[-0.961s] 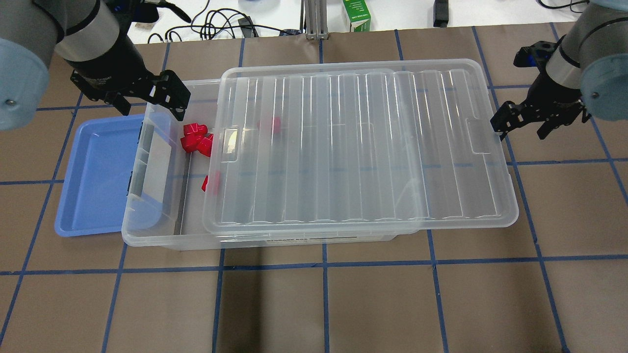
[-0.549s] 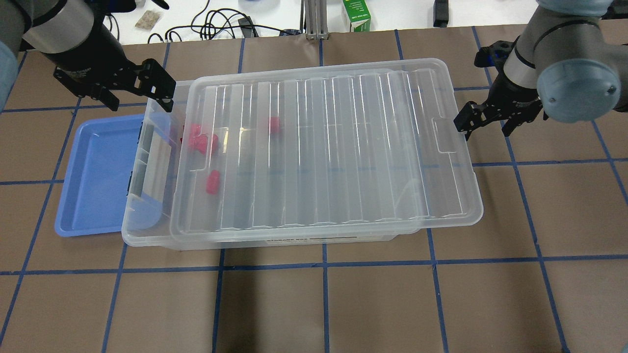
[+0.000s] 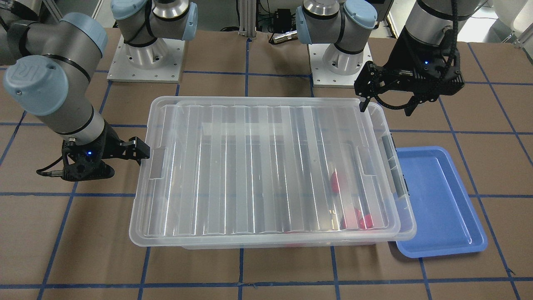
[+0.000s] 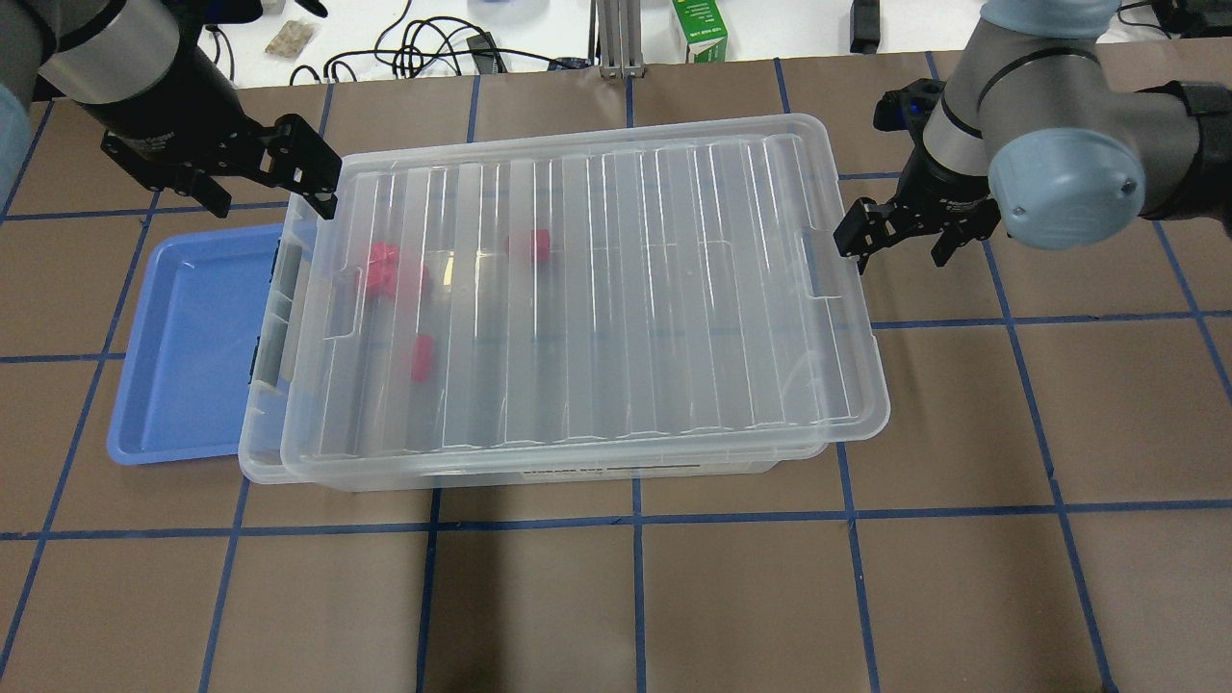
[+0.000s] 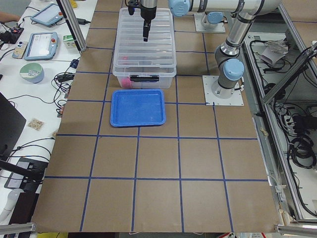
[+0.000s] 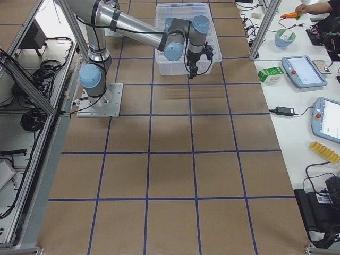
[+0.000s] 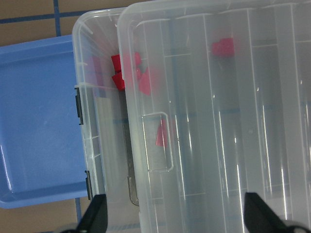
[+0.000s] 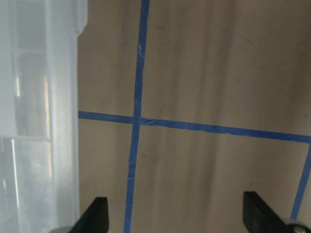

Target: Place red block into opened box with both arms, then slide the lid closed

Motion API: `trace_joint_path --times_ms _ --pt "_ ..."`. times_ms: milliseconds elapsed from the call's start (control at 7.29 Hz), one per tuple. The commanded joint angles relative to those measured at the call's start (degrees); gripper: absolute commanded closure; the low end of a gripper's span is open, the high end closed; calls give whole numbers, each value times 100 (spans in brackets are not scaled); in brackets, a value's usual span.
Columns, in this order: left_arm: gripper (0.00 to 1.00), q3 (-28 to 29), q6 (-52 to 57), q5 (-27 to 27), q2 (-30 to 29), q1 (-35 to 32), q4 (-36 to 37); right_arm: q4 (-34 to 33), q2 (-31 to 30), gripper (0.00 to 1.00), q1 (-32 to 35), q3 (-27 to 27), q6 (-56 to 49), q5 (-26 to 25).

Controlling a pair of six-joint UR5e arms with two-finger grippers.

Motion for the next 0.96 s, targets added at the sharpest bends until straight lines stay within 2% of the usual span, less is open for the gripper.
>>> trace_joint_path --times_ms 0,137,275,412,549,686,824 --pt "0 -9 12 9 5 0 -45 -180 29 0 247 -8 254 -16" --pt "0 0 3 9 5 0 -36 -181 29 0 239 -78 220 -33" --pt "0 -9 3 9 5 0 -45 -111 29 0 239 -409 193 -112" --pt "0 -44 -58 0 -56 -35 -28 333 -75 0 265 -830 271 -52" --pt "0 -1 -102 0 -109 -96 -19 825 -337 0 457 -1269 707 -51" --pt "0 -9 -180 8 -92 -149 -62 1117 -444 0 868 -1656 1608 -121" --pt "0 0 -451 9 -75 -158 -167 1486 -445 0 1264 -1921 2008 -147"
